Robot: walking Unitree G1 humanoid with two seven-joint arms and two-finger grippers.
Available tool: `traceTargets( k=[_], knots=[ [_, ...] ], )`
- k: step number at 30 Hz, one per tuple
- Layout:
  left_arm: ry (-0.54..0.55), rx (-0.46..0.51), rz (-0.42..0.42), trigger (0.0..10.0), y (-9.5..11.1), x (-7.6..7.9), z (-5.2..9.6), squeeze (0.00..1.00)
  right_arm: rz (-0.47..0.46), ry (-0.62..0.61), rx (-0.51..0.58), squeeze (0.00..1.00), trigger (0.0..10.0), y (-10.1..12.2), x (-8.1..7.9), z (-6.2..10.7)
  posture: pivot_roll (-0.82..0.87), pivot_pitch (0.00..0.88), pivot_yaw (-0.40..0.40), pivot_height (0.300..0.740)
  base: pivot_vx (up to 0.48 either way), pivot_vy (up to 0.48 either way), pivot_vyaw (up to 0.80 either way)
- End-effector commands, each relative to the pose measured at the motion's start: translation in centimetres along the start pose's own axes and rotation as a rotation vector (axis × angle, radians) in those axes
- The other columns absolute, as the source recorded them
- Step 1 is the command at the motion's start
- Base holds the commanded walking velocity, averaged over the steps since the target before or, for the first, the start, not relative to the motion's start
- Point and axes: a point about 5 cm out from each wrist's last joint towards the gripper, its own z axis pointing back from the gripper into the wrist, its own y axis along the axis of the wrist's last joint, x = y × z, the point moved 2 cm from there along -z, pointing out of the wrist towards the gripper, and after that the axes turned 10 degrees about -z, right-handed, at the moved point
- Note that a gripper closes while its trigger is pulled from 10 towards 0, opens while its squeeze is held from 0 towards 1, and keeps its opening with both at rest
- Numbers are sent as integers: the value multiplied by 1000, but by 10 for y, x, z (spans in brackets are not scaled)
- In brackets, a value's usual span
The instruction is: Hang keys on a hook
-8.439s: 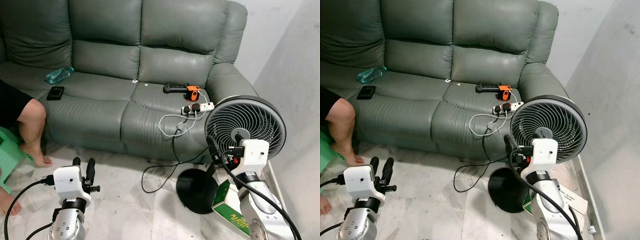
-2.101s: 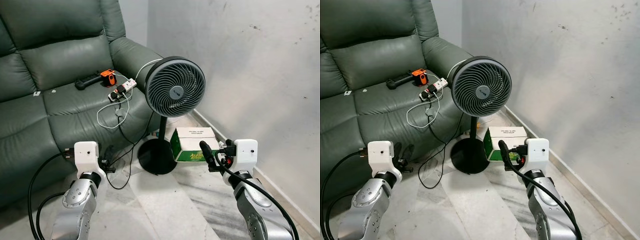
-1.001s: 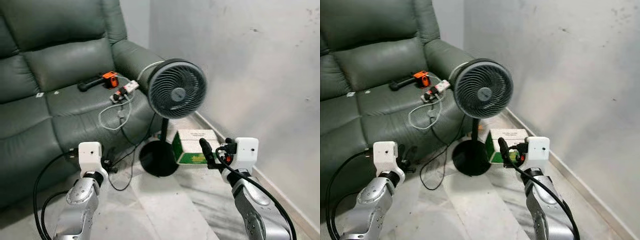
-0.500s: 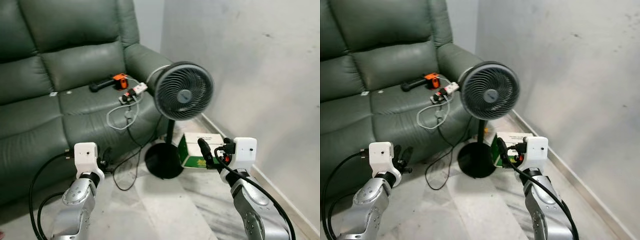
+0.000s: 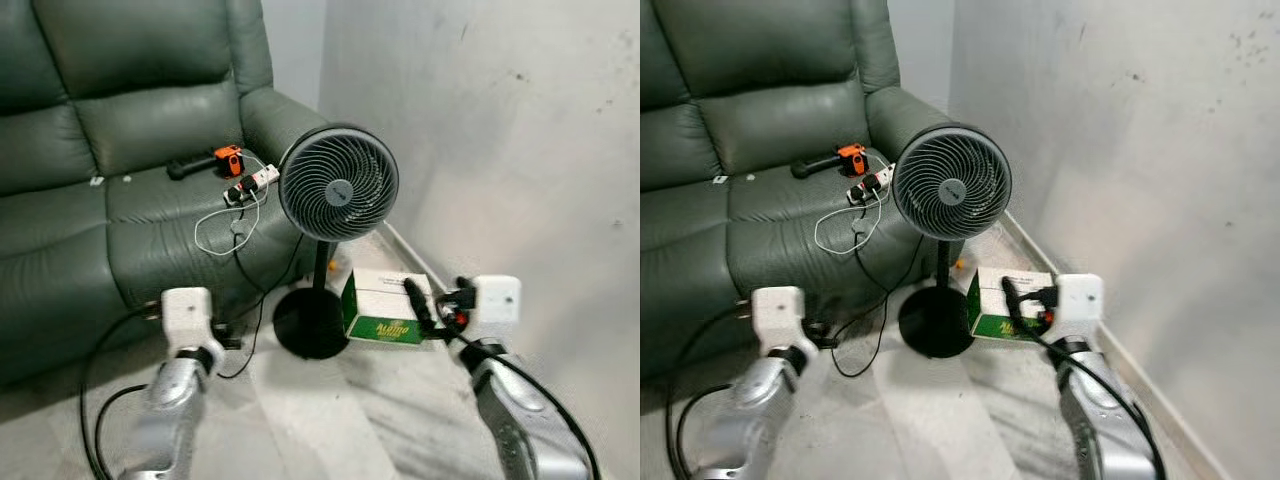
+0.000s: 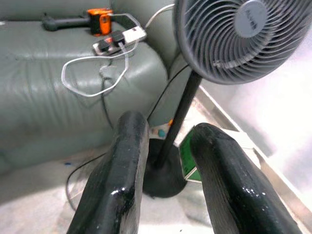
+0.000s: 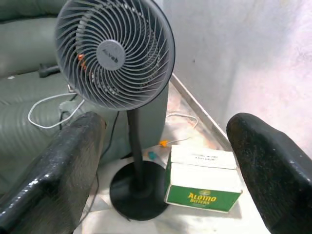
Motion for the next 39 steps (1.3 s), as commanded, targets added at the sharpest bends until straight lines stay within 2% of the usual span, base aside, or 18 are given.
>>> traceTargets(
  k=[1,7,39],
  knots=[
    [19,1,-3,10000,0,-5,1,0,1,14,-4,0,10000,-1,-4,0,-49,83,-49,740,0,-300,0],
    [24,9,7,10000,1,-6,1,0,-4,16,-1,0,10000,-1,-4,0,-49,83,-49,740,0,-184,-601],
    [51,4,36,10000,3,-9,6,0,29,18,-17,0,10000,5,-1,3,-58,95,-52,740,0,0,0]
  ],
)
